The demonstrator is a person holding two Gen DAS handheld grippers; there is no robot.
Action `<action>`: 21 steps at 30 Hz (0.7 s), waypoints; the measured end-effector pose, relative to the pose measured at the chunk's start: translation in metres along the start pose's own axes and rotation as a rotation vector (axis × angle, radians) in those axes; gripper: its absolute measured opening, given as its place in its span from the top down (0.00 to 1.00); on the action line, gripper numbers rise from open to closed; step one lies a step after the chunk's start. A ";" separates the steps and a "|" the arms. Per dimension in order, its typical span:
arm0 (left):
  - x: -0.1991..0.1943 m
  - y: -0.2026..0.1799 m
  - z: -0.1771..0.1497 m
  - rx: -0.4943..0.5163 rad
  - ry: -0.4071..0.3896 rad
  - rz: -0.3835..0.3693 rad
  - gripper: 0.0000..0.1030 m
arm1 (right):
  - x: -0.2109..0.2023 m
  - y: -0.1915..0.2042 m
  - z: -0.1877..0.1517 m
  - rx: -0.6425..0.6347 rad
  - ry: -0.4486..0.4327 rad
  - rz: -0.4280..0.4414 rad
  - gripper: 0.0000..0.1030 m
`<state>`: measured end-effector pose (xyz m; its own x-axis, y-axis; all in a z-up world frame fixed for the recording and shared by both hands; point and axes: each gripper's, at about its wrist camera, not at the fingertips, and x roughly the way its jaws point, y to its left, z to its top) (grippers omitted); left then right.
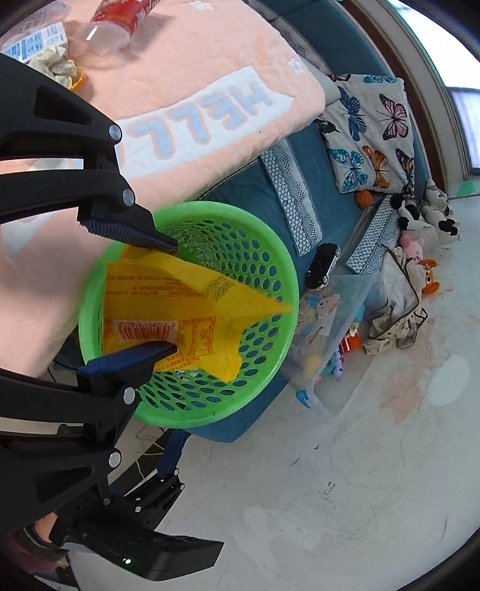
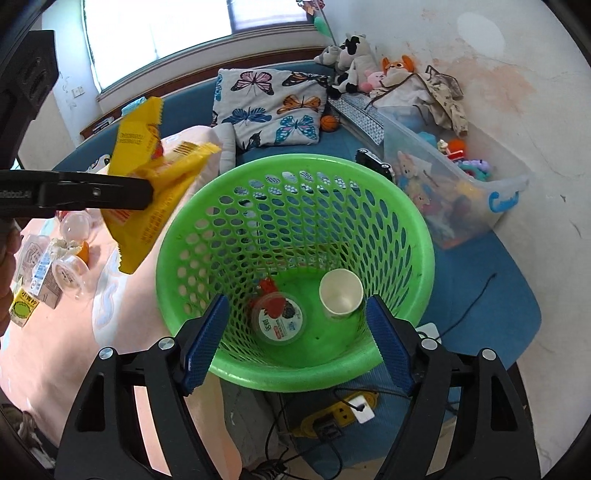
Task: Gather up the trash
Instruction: 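Open the left tool to drop the wrapper, then return toward the table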
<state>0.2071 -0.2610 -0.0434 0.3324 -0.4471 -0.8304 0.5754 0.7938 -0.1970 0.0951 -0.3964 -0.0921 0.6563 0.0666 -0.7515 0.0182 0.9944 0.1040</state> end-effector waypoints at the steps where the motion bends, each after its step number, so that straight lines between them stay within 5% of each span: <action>1: 0.001 0.000 0.000 -0.002 -0.002 -0.003 0.45 | 0.000 0.000 0.000 -0.002 0.001 -0.002 0.25; 7: 0.007 0.004 0.000 -0.032 -0.014 -0.026 0.30 | 0.002 0.000 -0.002 -0.008 0.006 -0.005 0.25; 21: -0.054 0.050 -0.029 -0.150 -0.107 0.003 0.28 | -0.010 0.028 -0.003 -0.048 -0.018 0.052 0.19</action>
<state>0.1962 -0.1857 -0.0236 0.4159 -0.4794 -0.7728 0.4590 0.8442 -0.2767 0.0869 -0.3688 -0.0838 0.6689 0.1176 -0.7340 -0.0523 0.9924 0.1114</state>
